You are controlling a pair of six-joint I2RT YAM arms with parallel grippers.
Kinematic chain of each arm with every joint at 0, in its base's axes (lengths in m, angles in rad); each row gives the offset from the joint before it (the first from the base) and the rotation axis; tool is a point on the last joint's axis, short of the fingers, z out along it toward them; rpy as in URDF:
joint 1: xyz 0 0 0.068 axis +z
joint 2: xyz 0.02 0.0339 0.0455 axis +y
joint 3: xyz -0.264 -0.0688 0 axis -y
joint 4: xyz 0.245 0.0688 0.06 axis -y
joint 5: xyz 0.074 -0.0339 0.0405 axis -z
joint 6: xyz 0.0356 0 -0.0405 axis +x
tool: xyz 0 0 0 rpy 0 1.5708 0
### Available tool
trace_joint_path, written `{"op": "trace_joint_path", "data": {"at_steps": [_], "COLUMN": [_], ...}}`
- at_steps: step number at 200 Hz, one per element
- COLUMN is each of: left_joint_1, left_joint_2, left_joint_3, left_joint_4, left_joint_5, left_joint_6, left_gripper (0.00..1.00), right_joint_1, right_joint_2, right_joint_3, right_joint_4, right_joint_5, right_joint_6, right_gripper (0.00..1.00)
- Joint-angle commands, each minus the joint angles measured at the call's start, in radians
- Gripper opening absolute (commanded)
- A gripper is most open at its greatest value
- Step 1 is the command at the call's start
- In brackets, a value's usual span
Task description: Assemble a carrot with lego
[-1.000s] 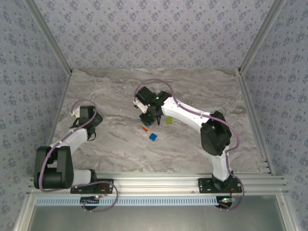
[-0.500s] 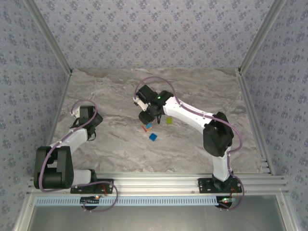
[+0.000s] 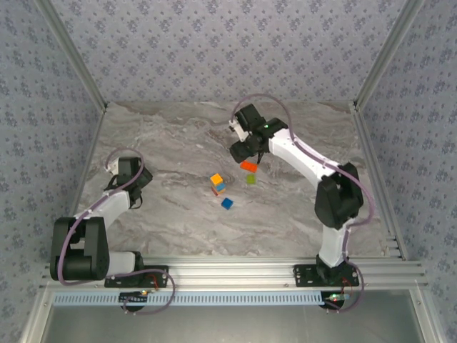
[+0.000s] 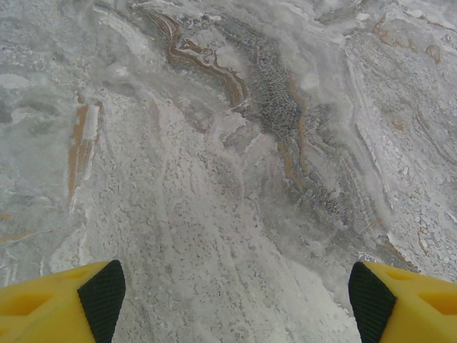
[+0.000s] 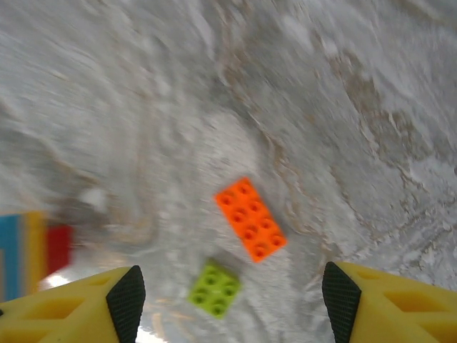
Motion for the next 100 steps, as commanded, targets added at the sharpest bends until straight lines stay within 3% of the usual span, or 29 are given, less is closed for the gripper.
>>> {"op": "trace_joint_path", "data": {"at_steps": [1, 100], "left_joint_1": [-0.006, -0.007], "left_joint_2": [0.002, 0.006], "left_joint_3": [0.021, 0.025], "left_joint_4": [-0.016, -0.016], "left_joint_5": [-0.019, -0.019], "left_joint_6": [0.013, 0.013], "left_gripper": [0.84, 0.84], "right_joint_1": [0.003, -0.049], "right_joint_2": [0.114, 0.274], "right_joint_3": [0.032, 0.113], "right_joint_4": [-0.097, -0.107], "right_joint_5": [-0.006, -0.038], "right_joint_6": [-0.117, -0.264], "right_gripper": [0.74, 0.73]}}
